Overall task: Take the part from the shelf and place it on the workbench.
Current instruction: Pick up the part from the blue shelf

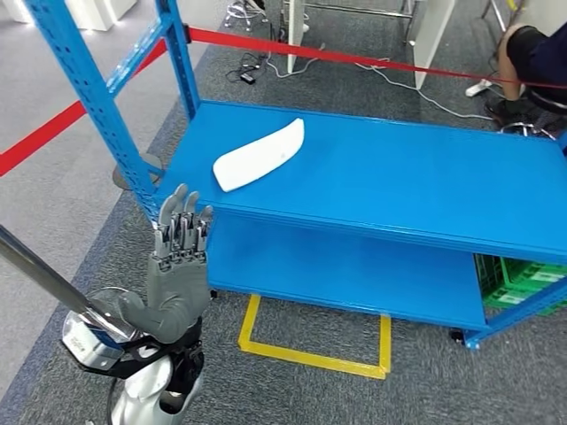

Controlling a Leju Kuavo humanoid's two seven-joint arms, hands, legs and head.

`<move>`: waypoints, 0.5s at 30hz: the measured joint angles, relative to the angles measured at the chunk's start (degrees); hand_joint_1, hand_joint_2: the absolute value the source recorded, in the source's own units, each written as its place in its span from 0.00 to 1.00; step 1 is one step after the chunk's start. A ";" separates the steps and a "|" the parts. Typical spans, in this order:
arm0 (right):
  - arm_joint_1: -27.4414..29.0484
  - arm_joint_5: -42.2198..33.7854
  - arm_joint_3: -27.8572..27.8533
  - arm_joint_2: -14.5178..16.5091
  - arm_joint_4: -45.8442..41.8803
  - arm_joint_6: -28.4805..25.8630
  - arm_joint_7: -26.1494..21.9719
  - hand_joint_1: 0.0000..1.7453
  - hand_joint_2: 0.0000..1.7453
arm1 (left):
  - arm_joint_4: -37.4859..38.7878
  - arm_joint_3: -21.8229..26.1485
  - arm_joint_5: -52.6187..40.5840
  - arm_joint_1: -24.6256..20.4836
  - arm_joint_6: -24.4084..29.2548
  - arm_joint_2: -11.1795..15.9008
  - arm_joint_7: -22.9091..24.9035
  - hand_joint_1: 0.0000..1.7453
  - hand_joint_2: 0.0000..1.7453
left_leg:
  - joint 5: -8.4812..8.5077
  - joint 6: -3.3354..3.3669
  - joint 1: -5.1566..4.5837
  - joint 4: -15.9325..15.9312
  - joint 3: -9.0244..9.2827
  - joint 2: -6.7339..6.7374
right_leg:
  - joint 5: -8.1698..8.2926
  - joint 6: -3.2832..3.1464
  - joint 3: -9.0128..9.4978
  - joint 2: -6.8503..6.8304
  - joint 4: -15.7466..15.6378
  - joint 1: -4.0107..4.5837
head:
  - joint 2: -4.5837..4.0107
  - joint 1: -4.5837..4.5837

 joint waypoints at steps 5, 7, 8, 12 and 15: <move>0.09 -0.01 -0.01 0.00 0.00 0.00 -0.01 0.00 0.00 | 0.22 -0.01 0.08 -0.01 -0.18 0.02 0.24 0.00 0.00 | -0.33 0.23 0.00 0.01 0.35 -0.04 | -2.50 0.35 -5.27 -0.10 9.95 -0.04 | 0.00 0.29; 0.04 -0.01 -0.01 0.00 0.00 0.02 -0.01 0.00 0.00 | 0.25 -0.03 0.08 -0.02 -0.23 0.02 0.28 0.00 0.00 | -0.65 -0.14 0.04 0.04 0.80 -0.13 | 1.51 0.28 -1.63 -0.14 2.30 -0.11 | 0.00 0.31; 0.00 -0.01 0.00 0.01 0.00 0.06 -0.03 0.00 0.00 | 0.26 -0.04 0.08 -0.03 -0.19 0.02 0.28 0.00 0.00 | -0.84 -0.41 -0.05 0.14 0.93 -0.19 | 2.77 0.13 0.15 -0.08 -1.24 -0.12 | 0.00 0.32; 0.00 0.00 0.01 -0.01 0.00 0.24 -0.14 0.00 0.00 | 0.25 -0.04 0.08 -0.03 0.27 0.02 0.07 0.00 0.00 | -0.86 -1.53 -0.25 -0.04 0.93 -0.23 | 3.36 -1.22 1.64 0.15 -4.46 0.05 | 0.00 0.18; -0.01 0.04 -0.01 -0.02 0.00 0.32 -0.23 0.00 0.00 | 0.19 -0.03 0.38 -0.04 -0.04 0.06 -0.05 0.00 0.00 | -3.09 -2.36 -0.15 3.47 -0.88 -0.10 | 3.08 -2.46 1.77 0.14 -4.78 -0.14 | 0.00 -0.04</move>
